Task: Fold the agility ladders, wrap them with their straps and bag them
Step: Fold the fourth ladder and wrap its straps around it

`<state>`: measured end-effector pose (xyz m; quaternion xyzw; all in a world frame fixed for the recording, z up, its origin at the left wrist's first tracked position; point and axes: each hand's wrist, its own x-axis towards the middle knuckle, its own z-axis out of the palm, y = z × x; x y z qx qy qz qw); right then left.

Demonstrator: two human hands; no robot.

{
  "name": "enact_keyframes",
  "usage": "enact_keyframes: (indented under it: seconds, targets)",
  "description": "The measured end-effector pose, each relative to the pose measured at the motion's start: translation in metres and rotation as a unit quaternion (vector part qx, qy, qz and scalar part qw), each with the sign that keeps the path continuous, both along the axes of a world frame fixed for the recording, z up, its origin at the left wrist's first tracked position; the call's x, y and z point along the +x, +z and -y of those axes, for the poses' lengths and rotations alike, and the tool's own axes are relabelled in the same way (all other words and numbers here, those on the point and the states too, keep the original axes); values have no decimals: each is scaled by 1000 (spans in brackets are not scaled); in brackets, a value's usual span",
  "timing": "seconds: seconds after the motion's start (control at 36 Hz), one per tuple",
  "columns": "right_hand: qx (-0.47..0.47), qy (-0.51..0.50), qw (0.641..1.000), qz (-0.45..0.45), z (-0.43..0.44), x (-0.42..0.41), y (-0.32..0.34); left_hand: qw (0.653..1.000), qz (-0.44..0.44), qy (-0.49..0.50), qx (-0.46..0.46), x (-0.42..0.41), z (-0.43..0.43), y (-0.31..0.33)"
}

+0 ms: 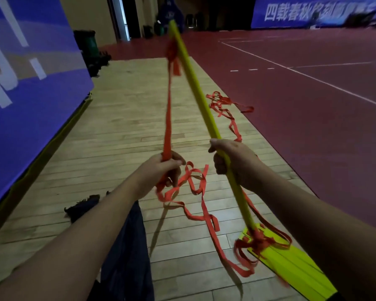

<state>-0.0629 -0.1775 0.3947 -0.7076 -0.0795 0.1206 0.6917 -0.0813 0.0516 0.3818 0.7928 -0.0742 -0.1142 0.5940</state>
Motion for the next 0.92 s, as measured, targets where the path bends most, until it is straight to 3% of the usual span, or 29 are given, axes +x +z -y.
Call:
enact_keyframes:
  seconds: [0.17, 0.28, 0.5, 0.61, 0.69, 0.78, 0.83, 0.92]
  targets:
    - [149, -50, 987, -27, -5, 10, -3, 986, -65, -102, 118, -8, 36, -18]
    - [240, -83, 966, -54, -5, 15, -1, 954, -40, -170, 243, -15, 55, -28]
    - [430, -227, 864, -128, 3, 17, 21, 944, -20, -122, 307, -18, 67, -40]
    - [459, -250, 840, -146, 13, 23, 14, 948, -4, -79, 308, -9, 60, -34]
    - [363, -238, 883, -176, 23, 25, 4, 953, 21, -16, 303, -7, 47, -24]
    - [70, -188, 958, -207, 34, 18, -10, 924, 53, 30, 378, -4, 31, -16]
    - [-94, -130, 962, -219, 37, 10, -15, 888, 80, 35, 451, -3, 22, -10]
    - [-222, -56, 959, -164, 31, 3, -12, 834, 124, 17, 538, -6, 19, -3]
